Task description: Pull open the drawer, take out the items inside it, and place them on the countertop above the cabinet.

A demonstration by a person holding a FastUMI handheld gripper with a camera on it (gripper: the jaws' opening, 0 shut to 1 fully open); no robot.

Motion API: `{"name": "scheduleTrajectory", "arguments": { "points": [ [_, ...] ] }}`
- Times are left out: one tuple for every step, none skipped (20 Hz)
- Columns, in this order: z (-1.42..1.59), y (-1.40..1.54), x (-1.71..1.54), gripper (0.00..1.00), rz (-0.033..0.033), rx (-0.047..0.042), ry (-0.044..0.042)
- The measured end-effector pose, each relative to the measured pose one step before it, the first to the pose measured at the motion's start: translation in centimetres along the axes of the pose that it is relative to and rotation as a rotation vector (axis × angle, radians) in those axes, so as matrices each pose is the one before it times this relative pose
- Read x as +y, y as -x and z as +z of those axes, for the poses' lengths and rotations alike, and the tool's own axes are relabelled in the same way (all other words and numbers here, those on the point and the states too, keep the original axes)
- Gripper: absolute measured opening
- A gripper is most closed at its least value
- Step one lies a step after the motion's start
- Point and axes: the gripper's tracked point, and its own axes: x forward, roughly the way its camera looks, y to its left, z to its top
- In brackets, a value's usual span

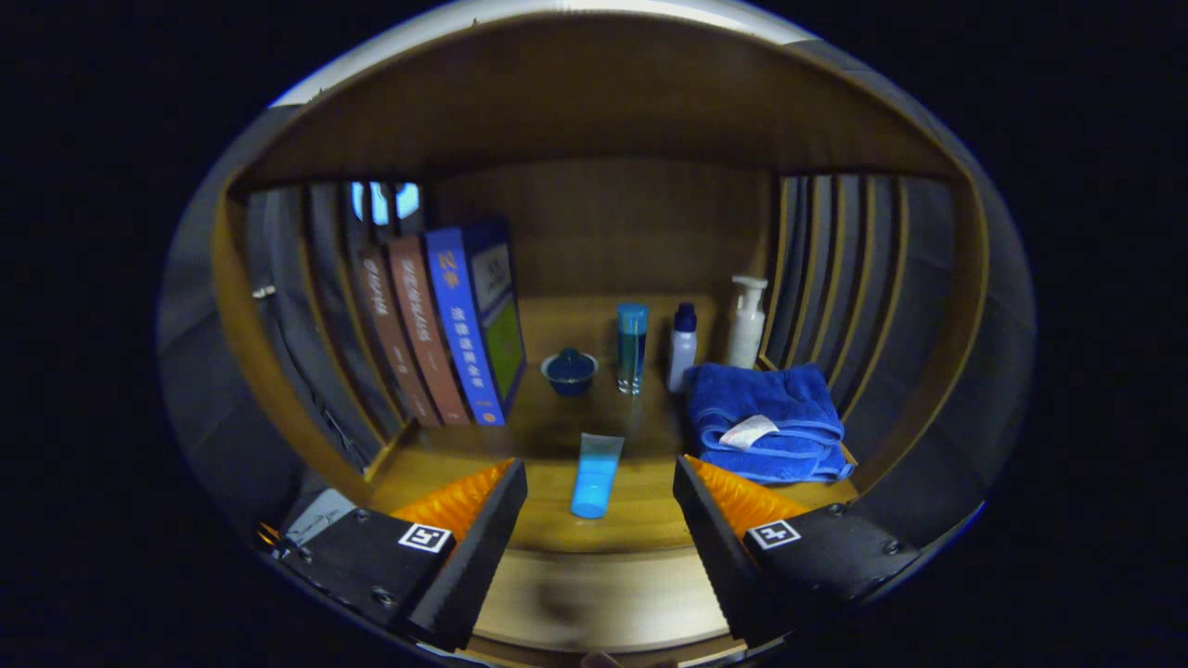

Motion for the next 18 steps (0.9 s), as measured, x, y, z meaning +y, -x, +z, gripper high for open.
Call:
{"name": "scheduleTrajectory", "arguments": {
  "points": [
    [0.435, 1.887, -0.502, 1.0, -0.01491, -0.05881, -0.00248],
    [0.411, 1.843, -0.427, 1.0, -0.01813, -0.05418, -0.00554],
    [0.526, 2.053, -0.041, 1.0, -0.00698, -0.05412, -0.00774],
    [0.588, 1.893, 0.075, 1.0, -0.00282, -0.05529, -0.00081],
    [0.344, 1.919, 0.022, 1.0, 0.00063, -0.05057, 0.01315],
    [-0.008, 1.82, 0.081, 1.0, 0.00006, -0.03973, 0.02312],
    [-0.248, 1.4, 0.293, 0.99, 0.00417, -0.02355, 0.02123],
    [-0.735, 1.639, 0.21, 0.99, 0.00417, -0.00547, 0.02091],
    [-0.755, 1.456, 0.095, 0.99, 0.00293, 0.00382, 0.00531],
    [-1.147, 1.392, -0.085, 0.99, 0.00017, 0.0059, -0.00755],
    [-1.076, 1.189, 0.183, 0.99, 0.00071, 0.01044, -0.01909],
    [-1.228, 1.269, 0.032, 0.99, 0.00172, -0.00066, -0.02318],
    [-1.045, 1.1, 0.043, 0.99, 0.00521, -0.00004, -0.01085],
    [-1.456, 0.74, -0.032, 0.99, 0.00345, 0.00683, 0.00381],
    [-1.713, 0.715, -0.245, 0.99, 0.00679, 0.01358, 0.00805],
    [-1.723, 0.747, -0.191, 0.99, 0.00348, 0.01817, 0.00348],
    [-1.658, 0.413, -0.166, 0.99, -0.00153, 0.01405, 0.00042],
    [-1.434, 0.233, -0.262, 0.99, -0.00548, 0.0069, 0.00225]
  ]
}}
